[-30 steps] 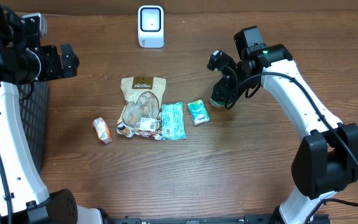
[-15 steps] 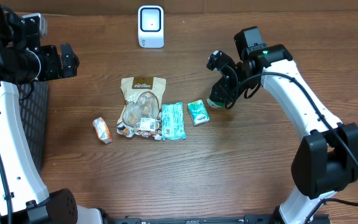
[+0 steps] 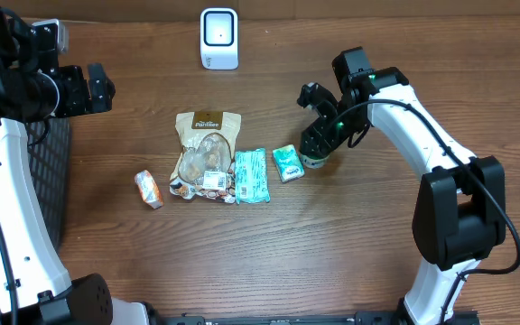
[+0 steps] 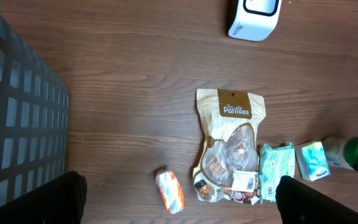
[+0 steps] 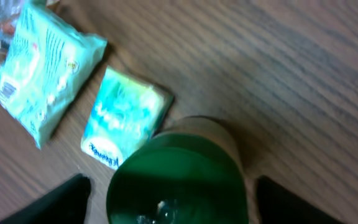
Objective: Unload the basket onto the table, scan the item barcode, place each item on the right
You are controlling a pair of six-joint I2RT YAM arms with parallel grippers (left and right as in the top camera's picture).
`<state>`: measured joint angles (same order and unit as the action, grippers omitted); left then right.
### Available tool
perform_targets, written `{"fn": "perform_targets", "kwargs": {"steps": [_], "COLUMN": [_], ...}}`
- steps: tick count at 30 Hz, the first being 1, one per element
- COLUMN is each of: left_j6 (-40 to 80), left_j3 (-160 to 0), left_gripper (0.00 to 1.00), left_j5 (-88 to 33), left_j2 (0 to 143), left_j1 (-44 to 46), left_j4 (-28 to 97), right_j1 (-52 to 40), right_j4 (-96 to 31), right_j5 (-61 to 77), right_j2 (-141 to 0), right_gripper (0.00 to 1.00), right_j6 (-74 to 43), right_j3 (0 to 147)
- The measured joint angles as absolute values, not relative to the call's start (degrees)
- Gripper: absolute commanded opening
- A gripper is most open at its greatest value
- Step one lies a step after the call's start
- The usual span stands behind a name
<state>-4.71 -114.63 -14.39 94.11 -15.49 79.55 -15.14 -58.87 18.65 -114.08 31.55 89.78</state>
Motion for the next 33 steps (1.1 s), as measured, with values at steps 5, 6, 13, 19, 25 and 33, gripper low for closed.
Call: {"fn": "perform_targets", "kwargs": {"steps": [5,6,13,19,25,33], "left_j6": [-4.71,-4.71,-4.71,-4.71,-4.71,-4.71], "left_j3": [-114.63,-114.63,-114.63,-114.63,-114.63,-114.63], "left_gripper": [0.99,1.0,0.99,0.99,1.0,0.99], "left_j5": [-14.39,-14.39,-14.37,-14.39,-14.39,-14.37], "left_j2": [94.11,94.11,94.11,94.11,94.11,94.11], "left_j1": [-15.49,-15.49,-15.49,-15.49,-15.49,-15.49], "left_j4": [79.55,79.55,79.55,79.55,79.55,79.53], "right_j1": [-15.14,-15.14,-15.16,-16.8,-18.92,-18.79], "right_j4": [-56.12,-56.47,-66.43,-76.82,-79.9,-73.43], "right_j5": [19.09,19.07,16.4,10.37,7.86,7.57], "right_j2": [-114.08,-114.08,-114.08,-113.32,-112.97,-112.99], "right_gripper": [1.0,1.0,1.0,1.0,1.0,0.95], "right_j6": [27.83,26.89,19.53,13.87,11.6,10.55], "right_j3": [89.8,89.91,99.26,109.93,109.27,101.75]}}
